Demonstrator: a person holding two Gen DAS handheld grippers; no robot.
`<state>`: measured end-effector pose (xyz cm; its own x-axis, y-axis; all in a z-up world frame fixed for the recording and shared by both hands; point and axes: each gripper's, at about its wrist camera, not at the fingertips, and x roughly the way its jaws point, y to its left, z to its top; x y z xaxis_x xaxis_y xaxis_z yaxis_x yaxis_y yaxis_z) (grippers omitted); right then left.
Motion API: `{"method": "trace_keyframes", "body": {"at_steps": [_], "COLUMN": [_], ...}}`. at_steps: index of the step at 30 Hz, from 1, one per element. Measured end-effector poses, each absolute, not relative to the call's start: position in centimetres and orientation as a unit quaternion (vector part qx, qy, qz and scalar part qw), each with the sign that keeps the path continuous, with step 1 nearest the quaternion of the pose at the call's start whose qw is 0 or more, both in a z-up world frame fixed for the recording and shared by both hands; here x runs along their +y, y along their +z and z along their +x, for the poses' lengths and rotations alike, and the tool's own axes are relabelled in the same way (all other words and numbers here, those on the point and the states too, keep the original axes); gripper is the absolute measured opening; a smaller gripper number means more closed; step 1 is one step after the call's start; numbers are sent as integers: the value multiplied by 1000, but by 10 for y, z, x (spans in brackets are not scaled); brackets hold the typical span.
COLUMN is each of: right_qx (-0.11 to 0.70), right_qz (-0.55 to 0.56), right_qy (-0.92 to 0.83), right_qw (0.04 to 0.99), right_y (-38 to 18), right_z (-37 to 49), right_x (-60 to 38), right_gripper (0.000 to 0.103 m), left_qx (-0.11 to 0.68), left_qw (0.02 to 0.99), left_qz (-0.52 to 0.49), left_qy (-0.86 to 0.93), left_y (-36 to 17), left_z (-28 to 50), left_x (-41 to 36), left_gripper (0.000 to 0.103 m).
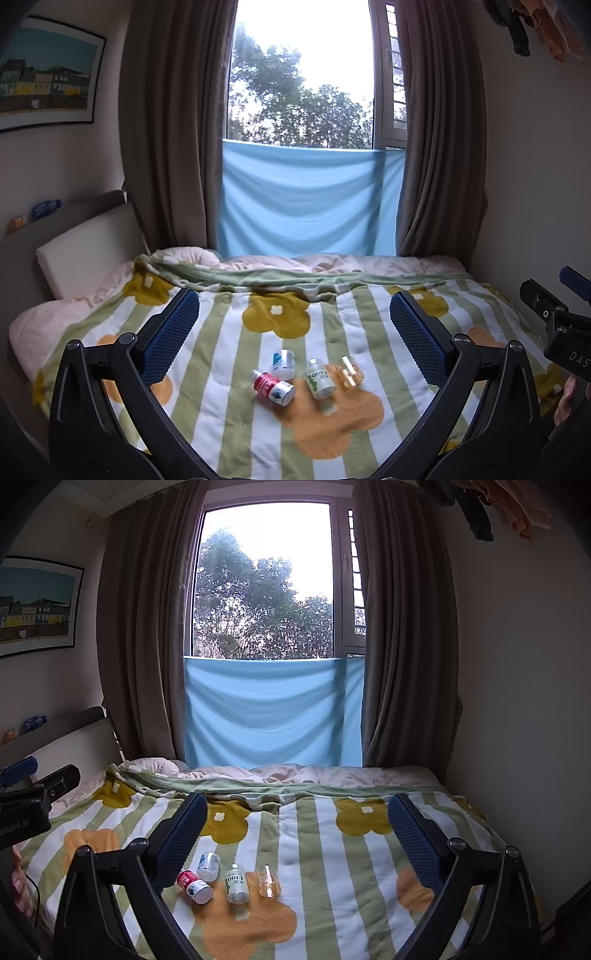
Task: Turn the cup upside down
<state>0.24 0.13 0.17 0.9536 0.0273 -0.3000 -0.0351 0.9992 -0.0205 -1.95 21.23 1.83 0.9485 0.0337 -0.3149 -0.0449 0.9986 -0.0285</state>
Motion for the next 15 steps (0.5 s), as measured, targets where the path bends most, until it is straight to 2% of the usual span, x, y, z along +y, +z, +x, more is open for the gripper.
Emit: {"method": "trace_keyframes", "body": {"at_steps": [15], "right_qx": [149], "right_qz": [-16], "right_qy": [17], "right_qw": [989], "right_y": [2], "right_z": [2], "right_x": [10], "right_gripper": [98], "left_qx": [147], "left_qw": [988], "left_qz": [-24], "left_qy": [29], "left_y": [25], "left_z": [-24], "left_x": [216], "left_gripper": [103]}}
